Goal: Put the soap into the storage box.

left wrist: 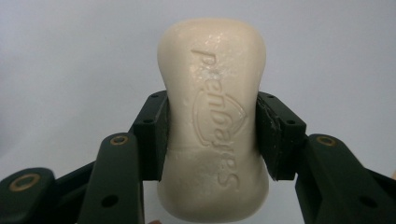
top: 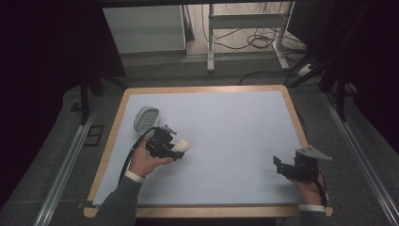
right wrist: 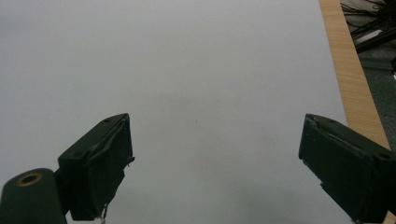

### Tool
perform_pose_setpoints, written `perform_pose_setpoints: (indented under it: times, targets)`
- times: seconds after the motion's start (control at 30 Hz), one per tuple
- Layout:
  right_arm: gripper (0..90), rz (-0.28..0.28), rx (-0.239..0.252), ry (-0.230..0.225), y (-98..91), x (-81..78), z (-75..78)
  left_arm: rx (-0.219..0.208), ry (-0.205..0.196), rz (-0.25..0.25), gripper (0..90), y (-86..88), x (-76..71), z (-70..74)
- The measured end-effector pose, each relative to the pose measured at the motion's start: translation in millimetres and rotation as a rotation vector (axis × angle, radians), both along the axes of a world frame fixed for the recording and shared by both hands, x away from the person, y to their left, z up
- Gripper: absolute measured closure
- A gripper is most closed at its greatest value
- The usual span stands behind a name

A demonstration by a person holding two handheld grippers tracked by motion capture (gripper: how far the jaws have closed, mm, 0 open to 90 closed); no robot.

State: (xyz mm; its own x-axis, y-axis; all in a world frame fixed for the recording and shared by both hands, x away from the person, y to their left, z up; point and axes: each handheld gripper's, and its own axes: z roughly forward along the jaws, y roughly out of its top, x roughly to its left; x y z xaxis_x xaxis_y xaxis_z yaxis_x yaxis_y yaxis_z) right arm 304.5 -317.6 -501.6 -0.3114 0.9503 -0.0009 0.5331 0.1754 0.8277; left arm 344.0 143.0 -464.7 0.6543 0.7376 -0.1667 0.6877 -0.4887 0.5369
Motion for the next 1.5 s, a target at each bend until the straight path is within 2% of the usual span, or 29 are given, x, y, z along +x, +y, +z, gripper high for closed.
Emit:
perform_pose_setpoints:
  times: [0.3,0.63,1.03,1.5]
  targets:
    - [9.4,0.000,0.000,0.006,0.0,0.1,-0.4,-0.009,-0.009,0.022,49.6,10.3,5.3,7.8]
    - [9.4,-0.002,0.000,0.014,-0.1,0.5,-1.2,0.013,-0.020,0.041,49.6,14.5,13.8,13.0]
    - [9.4,-0.009,-0.006,0.019,-1.0,1.0,-2.3,0.013,-0.039,0.051,49.5,21.3,21.2,22.9]
    - [9.4,-0.010,-0.007,0.025,-1.2,1.8,-3.7,0.024,-0.037,0.087,49.5,35.5,30.4,27.0]
